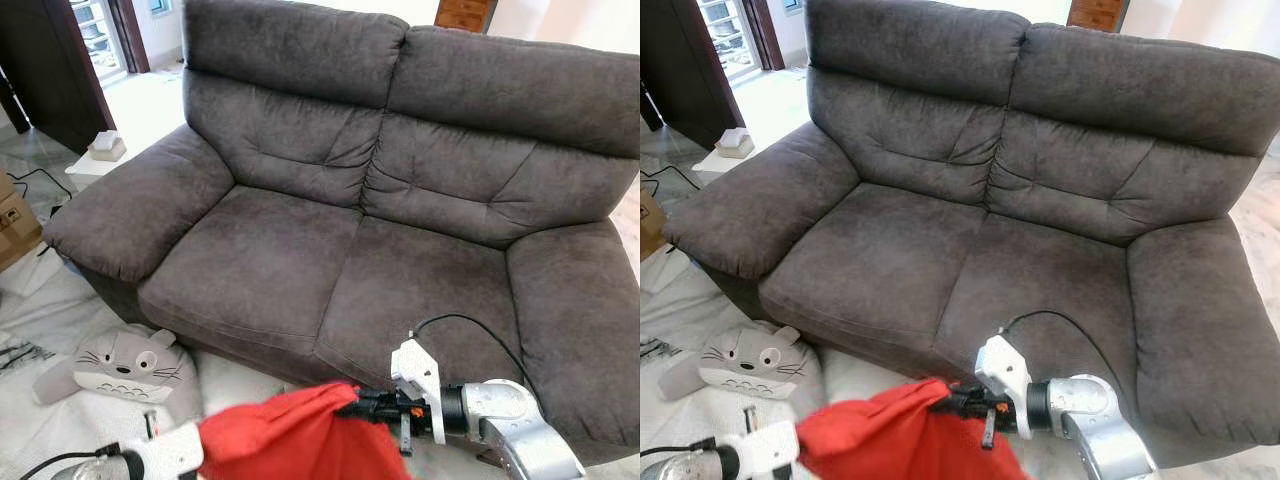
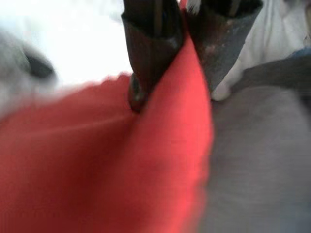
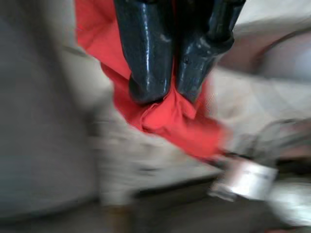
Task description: Move the pillow to the sofa from floor
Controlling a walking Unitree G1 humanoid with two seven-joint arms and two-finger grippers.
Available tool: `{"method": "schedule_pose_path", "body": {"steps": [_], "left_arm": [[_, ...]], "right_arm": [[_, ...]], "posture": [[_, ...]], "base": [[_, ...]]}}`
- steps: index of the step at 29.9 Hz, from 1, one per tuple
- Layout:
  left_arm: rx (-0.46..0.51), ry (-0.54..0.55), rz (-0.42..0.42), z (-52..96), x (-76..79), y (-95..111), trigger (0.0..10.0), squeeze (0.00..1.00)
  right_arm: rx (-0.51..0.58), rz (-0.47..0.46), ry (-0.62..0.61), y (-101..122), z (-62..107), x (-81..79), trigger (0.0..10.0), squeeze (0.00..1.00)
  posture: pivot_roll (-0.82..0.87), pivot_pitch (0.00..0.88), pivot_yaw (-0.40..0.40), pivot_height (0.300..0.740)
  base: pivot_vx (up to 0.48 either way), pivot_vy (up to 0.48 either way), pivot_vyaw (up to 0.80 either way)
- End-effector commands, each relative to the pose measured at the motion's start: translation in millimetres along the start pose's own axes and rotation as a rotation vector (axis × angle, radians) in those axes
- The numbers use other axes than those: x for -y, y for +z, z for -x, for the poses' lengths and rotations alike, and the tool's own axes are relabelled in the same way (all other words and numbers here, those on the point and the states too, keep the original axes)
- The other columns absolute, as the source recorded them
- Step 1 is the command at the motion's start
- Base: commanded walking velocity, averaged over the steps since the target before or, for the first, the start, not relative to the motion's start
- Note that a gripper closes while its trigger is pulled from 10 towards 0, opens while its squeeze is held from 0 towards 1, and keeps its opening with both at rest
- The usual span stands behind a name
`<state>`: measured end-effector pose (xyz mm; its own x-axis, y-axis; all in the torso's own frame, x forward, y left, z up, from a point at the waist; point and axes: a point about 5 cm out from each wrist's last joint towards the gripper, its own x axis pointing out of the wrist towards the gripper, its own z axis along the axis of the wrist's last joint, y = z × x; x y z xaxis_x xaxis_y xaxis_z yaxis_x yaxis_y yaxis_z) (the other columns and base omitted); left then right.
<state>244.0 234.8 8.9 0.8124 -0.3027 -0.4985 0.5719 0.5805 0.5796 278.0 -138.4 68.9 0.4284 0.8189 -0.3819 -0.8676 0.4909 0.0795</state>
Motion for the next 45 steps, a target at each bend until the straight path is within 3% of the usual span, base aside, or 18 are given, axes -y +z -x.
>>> {"method": "schedule_pose_path", "body": {"steps": [1,2,3,6,8,9,11,13,19,25,34,45], "left_arm": [[0.072,0.152,0.081,-3.1,-23.4,16,10.0,0.00],[0.104,0.200,0.146,-4.8,-27.1,22,10.0,0.00],[0.169,0.284,0.280,-8.3,-31.1,36,10.0,0.00],[0.244,0.350,0.449,-12.2,-28.7,52,10.0,0.00],[0.259,0.356,0.475,-12.7,-27.7,56,10.0,0.00],[0.294,0.408,0.549,-13.1,-26.7,67,10.0,0.00],[0.313,0.449,0.588,-11.8,-27.4,72,10.0,0.00],[0.325,0.483,0.603,-10.8,-27.7,79,10.0,0.00],[0.325,0.480,0.579,-12.0,-24.7,86,10.0,0.00],[0.319,0.498,0.528,-12.5,-32.3,93,10.0,0.00],[0.299,0.514,0.501,-10.2,-39.1,88,10.0,0.00],[0.287,0.537,0.505,-4.6,-43.4,82,10.0,0.00]], "right_arm": [[0.026,0.030,-0.118,6,0.4,11.0,10.0,0.00],[0.028,0.015,-0.166,4,-1.6,13.3,10.0,0.00],[0.060,-0.019,-0.243,3,-6.4,15.5,10.0,0.00],[0.085,-0.053,-0.312,0,-10.7,17.3,10.0,0.00],[0.086,-0.049,-0.335,-1,-11.1,18.5,10.0,0.00],[0.141,-0.100,-0.443,2,-11.8,25.4,10.0,0.00],[0.189,-0.143,-0.505,6,-12.4,29.1,10.0,0.00],[0.253,-0.158,-0.533,15,-15.0,28.5,10.0,0.00],[0.300,-0.141,-0.547,23,-21.7,24.2,10.0,0.00],[0.347,-0.211,-0.716,22,-19.8,32.5,10.0,0.00],[0.352,-0.189,-0.722,25,-20.8,31.8,10.0,0.00],[0.375,-0.199,-0.744,28,-22.1,33.2,10.0,0.00]], "posture": [[0.15,0.087,-0.046,0.740],[0.15,0.085,-0.044,0.740],[0.15,0.082,-0.044,0.740],[0.16,0.076,-0.043,0.740],[0.16,0.076,-0.043,0.740],[0.16,0.074,-0.043,0.740],[0.16,0.071,-0.043,0.740],[0.16,0.071,-0.043,0.740],[0.16,0.083,-0.046,0.740],[0.17,0.090,-0.046,0.740],[0.16,0.097,-0.047,0.740],[0.17,0.099,-0.048,0.740]], "base": [[0.000,0.000,0.00],[0.000,0.000,0.00],[0.000,0.000,0.00],[0.000,0.000,0.00],[0.000,0.000,0.00],[0.000,0.000,0.00],[0.000,0.000,0.00],[0.000,0.000,0.00],[0.000,0.000,0.00],[0.000,-0.289,0.00],[0.000,-0.471,-0.71],[0.000,0.000,-0.77]]}}
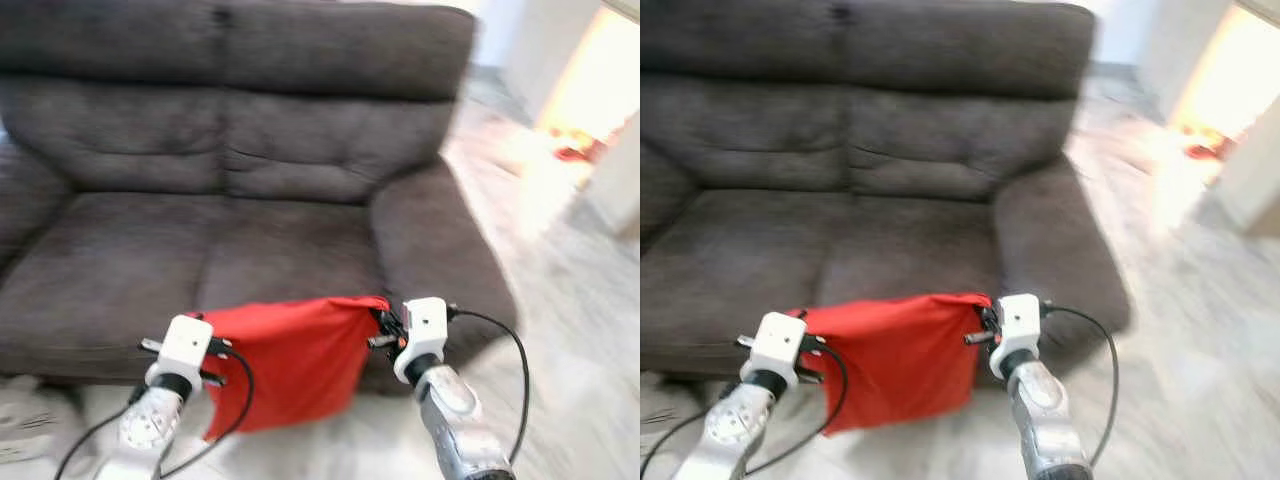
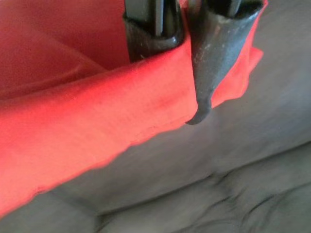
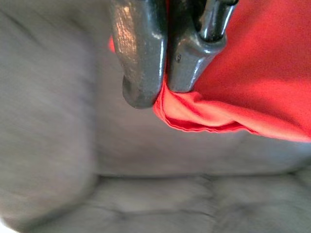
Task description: Move the pillow to the sofa from floor
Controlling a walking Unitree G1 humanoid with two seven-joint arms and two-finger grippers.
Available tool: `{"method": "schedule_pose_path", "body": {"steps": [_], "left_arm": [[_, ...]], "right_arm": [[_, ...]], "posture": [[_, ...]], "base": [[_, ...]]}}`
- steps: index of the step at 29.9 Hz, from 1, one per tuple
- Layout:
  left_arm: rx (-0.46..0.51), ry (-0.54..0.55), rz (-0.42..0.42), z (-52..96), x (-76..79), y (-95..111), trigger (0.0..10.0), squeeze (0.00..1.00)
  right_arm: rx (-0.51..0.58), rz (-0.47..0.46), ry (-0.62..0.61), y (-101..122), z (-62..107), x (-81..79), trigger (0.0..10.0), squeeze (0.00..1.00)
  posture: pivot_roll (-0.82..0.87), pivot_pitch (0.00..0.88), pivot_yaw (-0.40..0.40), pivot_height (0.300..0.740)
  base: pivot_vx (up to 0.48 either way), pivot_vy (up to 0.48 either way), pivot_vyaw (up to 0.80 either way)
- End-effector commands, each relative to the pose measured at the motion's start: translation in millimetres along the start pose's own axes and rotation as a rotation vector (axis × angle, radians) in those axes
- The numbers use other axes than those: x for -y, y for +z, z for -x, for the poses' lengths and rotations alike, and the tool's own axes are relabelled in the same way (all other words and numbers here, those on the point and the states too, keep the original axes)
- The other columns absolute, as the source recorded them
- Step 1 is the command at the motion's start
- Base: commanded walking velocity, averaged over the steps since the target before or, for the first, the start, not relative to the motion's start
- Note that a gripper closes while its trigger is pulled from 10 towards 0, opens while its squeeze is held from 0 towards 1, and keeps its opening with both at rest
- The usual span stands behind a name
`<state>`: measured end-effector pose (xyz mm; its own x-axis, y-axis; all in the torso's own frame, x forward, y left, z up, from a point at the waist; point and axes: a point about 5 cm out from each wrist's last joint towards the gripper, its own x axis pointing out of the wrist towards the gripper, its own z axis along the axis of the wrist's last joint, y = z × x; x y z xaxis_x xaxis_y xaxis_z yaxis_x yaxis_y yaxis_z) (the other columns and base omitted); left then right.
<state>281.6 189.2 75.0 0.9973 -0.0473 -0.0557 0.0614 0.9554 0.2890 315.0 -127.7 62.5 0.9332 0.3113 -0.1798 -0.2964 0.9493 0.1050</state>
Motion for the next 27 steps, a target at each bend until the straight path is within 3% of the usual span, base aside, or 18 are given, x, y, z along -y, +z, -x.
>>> {"method": "schedule_pose_path", "body": {"steps": [1,13,19,27], "left_arm": [[0.040,0.037,-0.006,0.7,-10.7,7,10.0,0.00],[0.061,0.079,0.005,1.0,-15.7,14,10.0,0.00],[0.108,0.126,-0.008,-0.4,-21.7,27,10.0,0.00],[0.134,0.118,-0.030,-3.1,-24.0,36,10.0,0.00]], "right_arm": [[0.115,-0.006,-0.016,23,-3.9,0.8,10.0,0.00],[0.163,0.007,0.052,32,-6.5,-5.5,10.0,0.00],[0.211,0.034,0.118,43,-8.8,-9.3,10.0,0.00],[0.249,0.023,0.123,51,-10.5,-9.5,10.0,0.00]], "posture": [[0.17,0.099,-0.048,0.740],[0.17,0.101,-0.048,0.740],[0.17,0.101,-0.046,0.740],[0.17,0.104,-0.040,0.740]], "base": [[0.000,0.000,0.00],[0.000,0.000,0.00],[0.000,0.000,0.00],[0.000,0.000,0.49]]}}
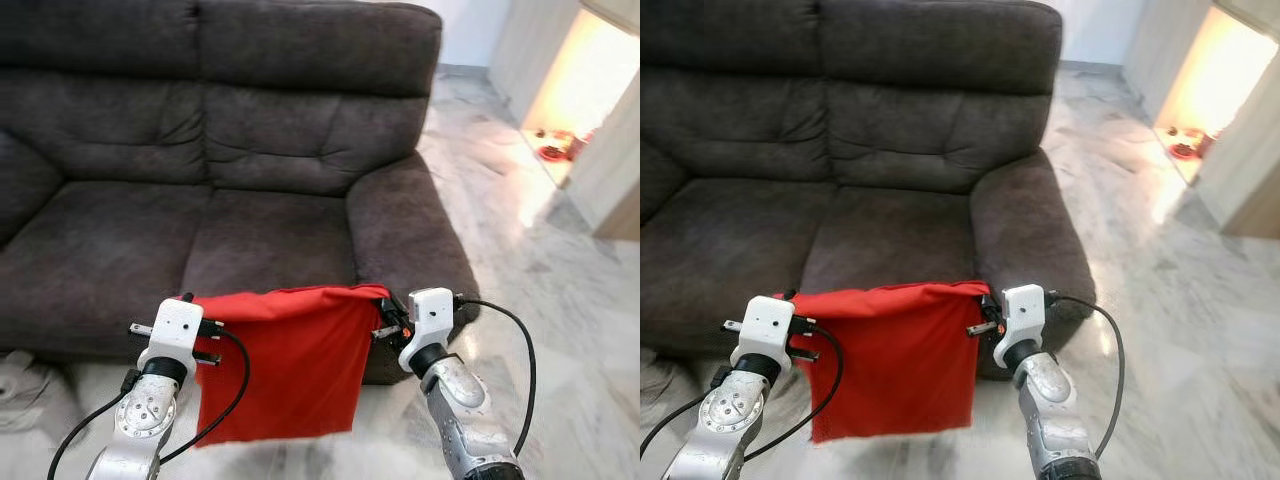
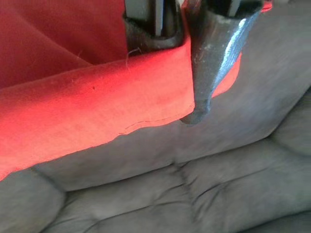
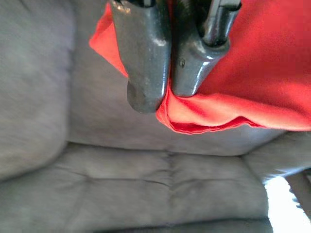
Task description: Move the pillow to the sofa from floor
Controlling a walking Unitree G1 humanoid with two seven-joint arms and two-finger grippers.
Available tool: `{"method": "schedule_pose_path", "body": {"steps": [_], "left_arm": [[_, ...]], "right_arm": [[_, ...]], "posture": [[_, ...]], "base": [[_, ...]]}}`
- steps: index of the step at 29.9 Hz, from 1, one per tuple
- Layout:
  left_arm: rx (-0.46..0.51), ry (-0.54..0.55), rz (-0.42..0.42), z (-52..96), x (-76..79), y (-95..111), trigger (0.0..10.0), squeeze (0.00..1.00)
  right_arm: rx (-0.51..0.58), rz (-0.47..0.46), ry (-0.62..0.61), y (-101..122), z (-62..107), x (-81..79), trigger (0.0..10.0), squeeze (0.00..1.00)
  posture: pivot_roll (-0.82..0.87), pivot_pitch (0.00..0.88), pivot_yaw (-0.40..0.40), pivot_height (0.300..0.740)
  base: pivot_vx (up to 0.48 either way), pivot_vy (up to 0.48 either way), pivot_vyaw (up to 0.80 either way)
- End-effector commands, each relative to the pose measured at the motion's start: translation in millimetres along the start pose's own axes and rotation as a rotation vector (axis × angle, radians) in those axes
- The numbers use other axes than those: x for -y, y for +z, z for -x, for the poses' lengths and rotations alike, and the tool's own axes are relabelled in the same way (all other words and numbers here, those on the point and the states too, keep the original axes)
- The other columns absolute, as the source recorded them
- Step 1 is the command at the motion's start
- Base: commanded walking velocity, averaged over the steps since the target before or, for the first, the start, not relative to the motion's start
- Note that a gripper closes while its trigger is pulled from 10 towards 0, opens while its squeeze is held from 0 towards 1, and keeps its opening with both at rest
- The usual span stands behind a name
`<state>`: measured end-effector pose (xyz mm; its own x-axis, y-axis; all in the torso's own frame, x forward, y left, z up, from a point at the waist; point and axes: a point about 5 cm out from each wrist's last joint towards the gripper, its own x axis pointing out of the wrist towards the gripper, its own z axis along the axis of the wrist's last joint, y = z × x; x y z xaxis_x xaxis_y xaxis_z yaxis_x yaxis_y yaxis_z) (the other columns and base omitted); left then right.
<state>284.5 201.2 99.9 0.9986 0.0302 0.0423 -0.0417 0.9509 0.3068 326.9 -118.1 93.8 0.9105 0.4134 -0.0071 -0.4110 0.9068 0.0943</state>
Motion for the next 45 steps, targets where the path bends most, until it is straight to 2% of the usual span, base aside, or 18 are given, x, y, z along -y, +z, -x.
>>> {"method": "schedule_pose_path", "body": {"steps": [1,8,9,15,34,45], "left_arm": [[0.064,0.015,-0.009,-3.7,-5.2,15,10.0,0.00],[0.087,0.026,-0.008,-6.0,-8.7,23,10.0,0.00],[0.099,0.039,-0.009,-9.3,-13.2,28,10.0,0.00],[0.104,0.043,-0.014,-11.3,-16.8,31,10.0,0.00],[0.110,0.067,-0.014,-11.2,-25.3,35,10.0,0.00],[0.169,0.113,-0.031,-20.1,-43.3,55,10.0,0.00]], "right_arm": [[0.087,0.005,0.002,18,-5.0,0.3,10.0,0.00],[0.116,-0.017,0.012,24,-6.6,-3.0,10.0,0.00],[0.127,-0.011,0.015,28,-8.9,-2.8,10.0,0.00],[0.138,-0.002,0.003,32,-12.3,-0.7,10.0,0.00],[0.192,0.016,0.038,48,-17.8,-6.4,10.0,0.00],[0.312,0.044,0.045,86,-25.4,-7.4,10.0,0.00]], "posture": [[0.17,0.104,-0.040,0.740],[0.17,0.106,-0.037,0.740],[0.17,0.105,-0.036,0.740],[0.17,0.104,-0.036,0.740],[0.18,0.096,-0.036,0.740],[0.18,0.094,-0.035,0.740]], "base": [[0.000,0.000,0.00],[0.000,0.000,0.00],[0.000,0.000,0.00],[0.000,0.000,0.00],[0.261,0.000,0.00],[0.295,0.000,0.00]]}}
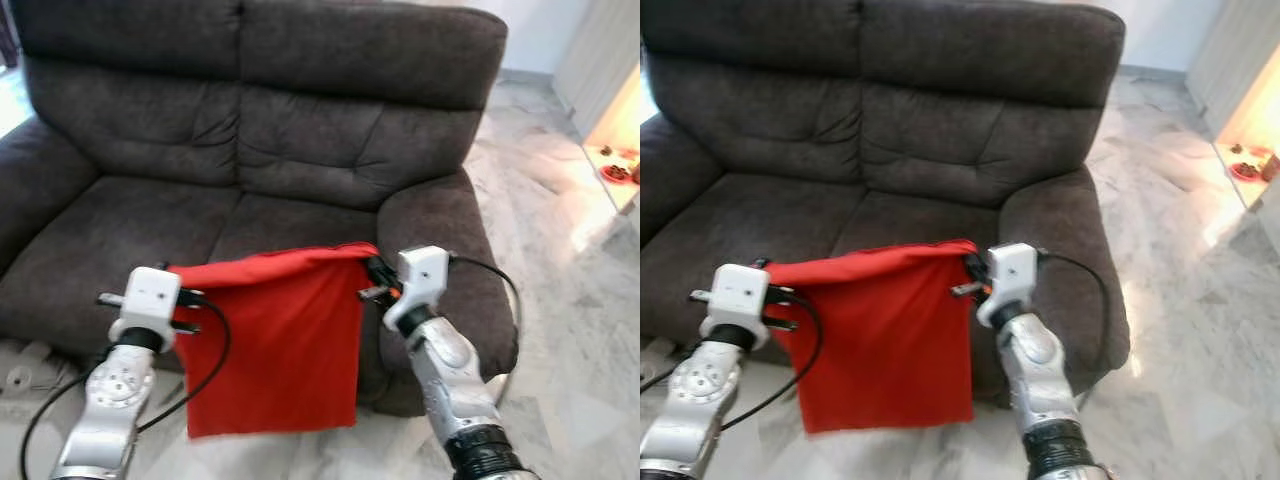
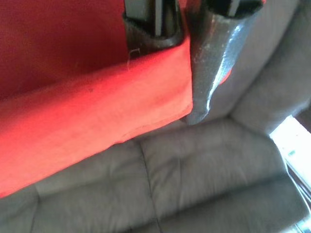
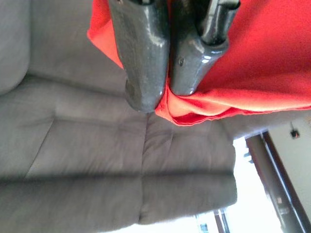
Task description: Move the pillow to the sofa from floor
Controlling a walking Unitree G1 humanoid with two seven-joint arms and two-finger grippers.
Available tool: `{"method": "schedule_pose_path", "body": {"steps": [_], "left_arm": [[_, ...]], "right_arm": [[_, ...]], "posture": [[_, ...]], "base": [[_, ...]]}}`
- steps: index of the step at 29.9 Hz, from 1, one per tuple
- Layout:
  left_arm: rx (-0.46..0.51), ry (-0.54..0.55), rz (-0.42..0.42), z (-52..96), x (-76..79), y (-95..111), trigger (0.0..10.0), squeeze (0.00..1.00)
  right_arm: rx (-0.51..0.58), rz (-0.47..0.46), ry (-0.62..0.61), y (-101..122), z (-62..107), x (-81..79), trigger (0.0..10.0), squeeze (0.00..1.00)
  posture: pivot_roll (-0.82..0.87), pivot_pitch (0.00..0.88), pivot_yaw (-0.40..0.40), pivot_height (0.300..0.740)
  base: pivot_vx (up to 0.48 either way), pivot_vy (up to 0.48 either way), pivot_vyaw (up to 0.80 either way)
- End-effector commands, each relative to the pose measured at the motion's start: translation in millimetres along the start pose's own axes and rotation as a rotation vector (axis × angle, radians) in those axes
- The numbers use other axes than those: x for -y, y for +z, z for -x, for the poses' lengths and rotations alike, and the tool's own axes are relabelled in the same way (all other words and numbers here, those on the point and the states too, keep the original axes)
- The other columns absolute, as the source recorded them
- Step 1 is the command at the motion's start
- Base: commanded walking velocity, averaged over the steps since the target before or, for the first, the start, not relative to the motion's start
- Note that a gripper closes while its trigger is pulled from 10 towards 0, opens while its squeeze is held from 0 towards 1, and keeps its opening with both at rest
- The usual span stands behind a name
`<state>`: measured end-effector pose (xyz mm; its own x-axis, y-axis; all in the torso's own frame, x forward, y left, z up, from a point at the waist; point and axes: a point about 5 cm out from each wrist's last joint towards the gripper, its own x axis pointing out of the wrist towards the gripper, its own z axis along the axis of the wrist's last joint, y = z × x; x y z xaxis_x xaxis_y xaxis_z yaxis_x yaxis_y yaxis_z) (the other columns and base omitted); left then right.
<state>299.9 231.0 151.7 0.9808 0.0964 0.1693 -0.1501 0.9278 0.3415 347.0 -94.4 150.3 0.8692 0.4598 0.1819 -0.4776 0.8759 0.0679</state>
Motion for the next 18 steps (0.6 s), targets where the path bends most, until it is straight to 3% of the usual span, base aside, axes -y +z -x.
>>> {"method": "schedule_pose_path", "body": {"steps": [1,7,12,18], "left_arm": [[0.083,0.029,0.015,-6.0,-6.0,20,10.0,0.00],[0.135,0.072,-0.005,-14.8,-23.7,37,10.0,0.00],[0.209,0.149,-0.032,-25.8,-50.5,63,10.0,0.00],[0.247,0.201,-0.044,-32.6,-67.5,80,10.0,0.00]], "right_arm": [[0.145,0.038,-0.023,36,-4.3,10.7,10.0,0.00],[0.210,0.044,-0.012,55,-10.4,8.1,10.0,0.00],[0.286,0.062,0.043,80,-17.2,-2.1,10.0,0.00],[0.308,0.096,0.122,88,-19.0,-13.1,10.0,0.00]], "posture": [[0.18,0.094,-0.035,0.740],[0.18,0.094,-0.038,0.740],[0.18,0.095,-0.038,0.740],[0.18,0.098,-0.041,0.740]], "base": [[0.304,0.000,0.00],[0.308,0.000,0.00],[0.308,0.000,0.00],[0.312,0.000,0.00]]}}
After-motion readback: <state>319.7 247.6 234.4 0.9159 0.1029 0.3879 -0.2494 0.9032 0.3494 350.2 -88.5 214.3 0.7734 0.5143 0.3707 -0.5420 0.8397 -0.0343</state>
